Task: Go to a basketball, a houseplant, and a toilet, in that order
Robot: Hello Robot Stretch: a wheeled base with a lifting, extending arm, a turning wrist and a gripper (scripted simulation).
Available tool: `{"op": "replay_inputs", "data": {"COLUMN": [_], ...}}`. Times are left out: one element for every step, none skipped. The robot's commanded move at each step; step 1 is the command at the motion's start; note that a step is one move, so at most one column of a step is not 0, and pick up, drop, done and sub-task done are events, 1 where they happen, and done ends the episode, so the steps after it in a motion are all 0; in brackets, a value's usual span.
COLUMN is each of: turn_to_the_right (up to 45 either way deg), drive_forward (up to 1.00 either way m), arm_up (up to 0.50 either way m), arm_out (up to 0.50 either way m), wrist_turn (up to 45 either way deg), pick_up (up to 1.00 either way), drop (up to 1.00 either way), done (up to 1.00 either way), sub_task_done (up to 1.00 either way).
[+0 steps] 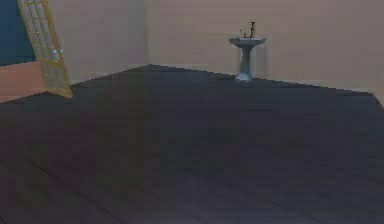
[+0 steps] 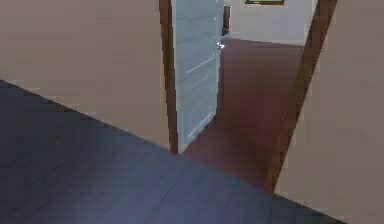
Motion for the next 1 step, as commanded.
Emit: {"op": "replay_inputs", "data": {"turn_to_the_right": [-45.0], "drive_forward": [0.00], "arm_up": [0.00], "arm_out": [0.00], "wrist_turn": [0.0], "pick_up": [0.00], "drop": [0.00], "done": [0.00], "sub_task_done": [0.00]}}
